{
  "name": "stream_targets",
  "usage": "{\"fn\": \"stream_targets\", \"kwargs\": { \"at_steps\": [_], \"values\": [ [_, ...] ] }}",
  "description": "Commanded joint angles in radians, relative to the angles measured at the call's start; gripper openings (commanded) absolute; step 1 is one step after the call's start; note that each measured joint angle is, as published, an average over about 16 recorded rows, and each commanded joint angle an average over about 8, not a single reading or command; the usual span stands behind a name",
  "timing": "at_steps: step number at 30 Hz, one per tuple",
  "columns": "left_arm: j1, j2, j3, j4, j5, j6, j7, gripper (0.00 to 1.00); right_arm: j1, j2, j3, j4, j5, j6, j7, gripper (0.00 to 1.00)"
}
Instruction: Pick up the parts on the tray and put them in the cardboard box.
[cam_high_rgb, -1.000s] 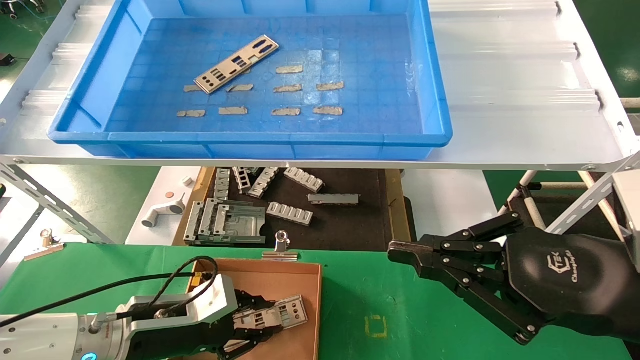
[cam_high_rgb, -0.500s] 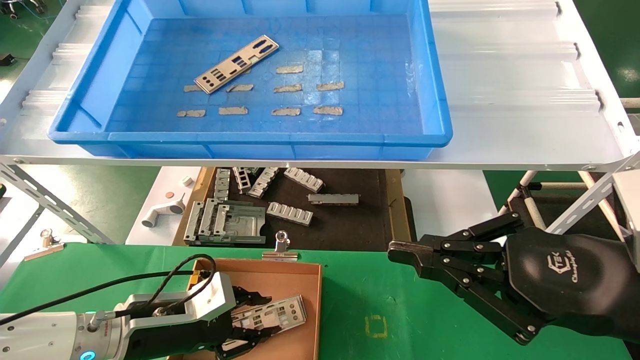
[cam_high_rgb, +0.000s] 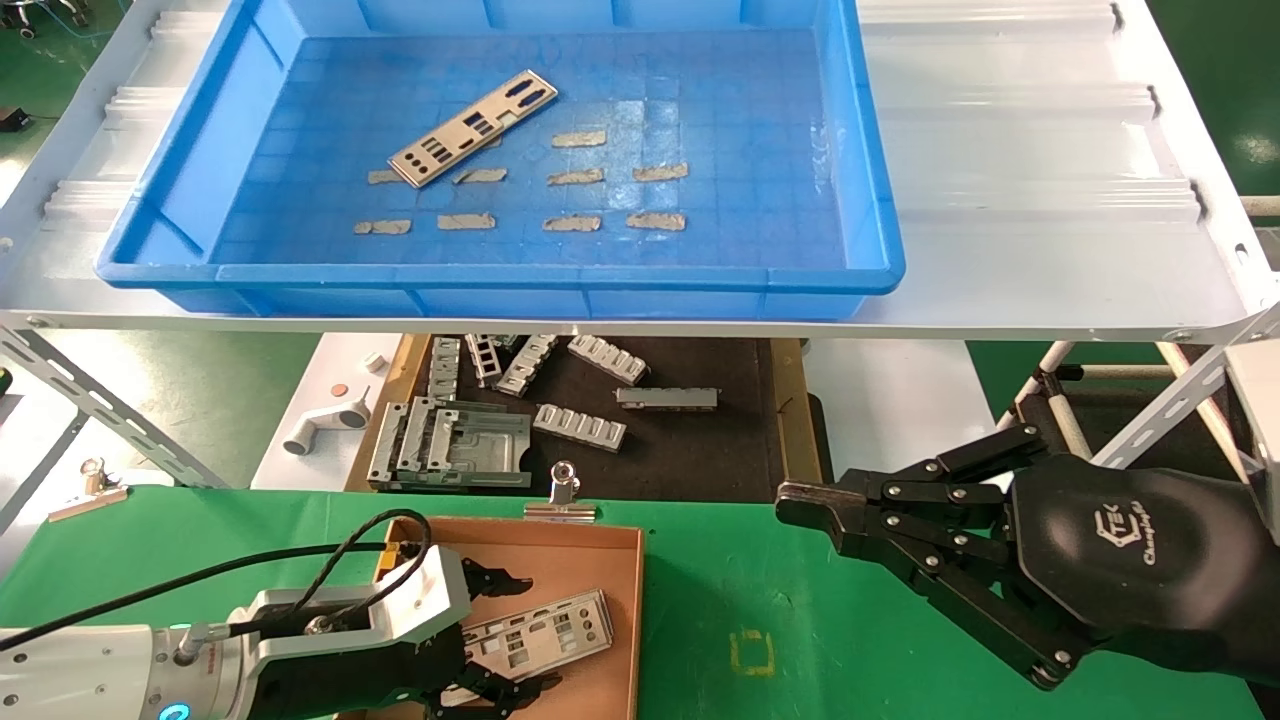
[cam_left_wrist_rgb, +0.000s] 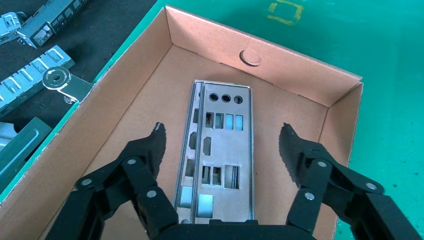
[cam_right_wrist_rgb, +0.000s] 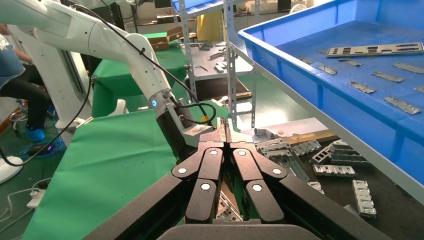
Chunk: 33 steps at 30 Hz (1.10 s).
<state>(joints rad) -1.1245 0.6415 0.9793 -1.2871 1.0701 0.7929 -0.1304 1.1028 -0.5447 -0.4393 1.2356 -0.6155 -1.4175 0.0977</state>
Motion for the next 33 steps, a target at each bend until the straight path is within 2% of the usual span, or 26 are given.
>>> {"fn": "stream_targets", "kwargs": {
  "at_steps": [1,6,7,13,14,15,33],
  "values": [
    [0.000,0.000,0.001,0.000,0.002,-0.001,-0.001,1.00,0.000,0.000,0.000,0.000,0.000,0.000,0.000,0.00],
    [0.007,-0.016,-0.028,-0.014,-0.059,0.016,0.012,1.00,0.000,0.000,0.000,0.000,0.000,0.000,0.000,0.01],
    [0.010,-0.020,-0.036,-0.016,-0.075,0.022,0.018,1.00,0.000,0.000,0.000,0.000,0.000,0.000,0.000,0.08],
    [0.028,-0.044,-0.080,-0.013,-0.170,0.065,0.051,1.00,0.000,0.000,0.000,0.000,0.000,0.000,0.000,0.84],
    [0.030,-0.046,-0.086,-0.013,-0.181,0.070,0.054,1.00,0.000,0.000,0.000,0.000,0.000,0.000,0.000,0.95],
    [0.032,-0.047,-0.093,-0.012,-0.191,0.077,0.055,1.00,0.000,0.000,0.000,0.000,0.000,0.000,0.000,1.00],
    [0.038,-0.043,-0.265,-0.009,-0.243,0.250,0.026,1.00,0.000,0.000,0.000,0.000,0.000,0.000,0.000,1.00]
  ]
}}
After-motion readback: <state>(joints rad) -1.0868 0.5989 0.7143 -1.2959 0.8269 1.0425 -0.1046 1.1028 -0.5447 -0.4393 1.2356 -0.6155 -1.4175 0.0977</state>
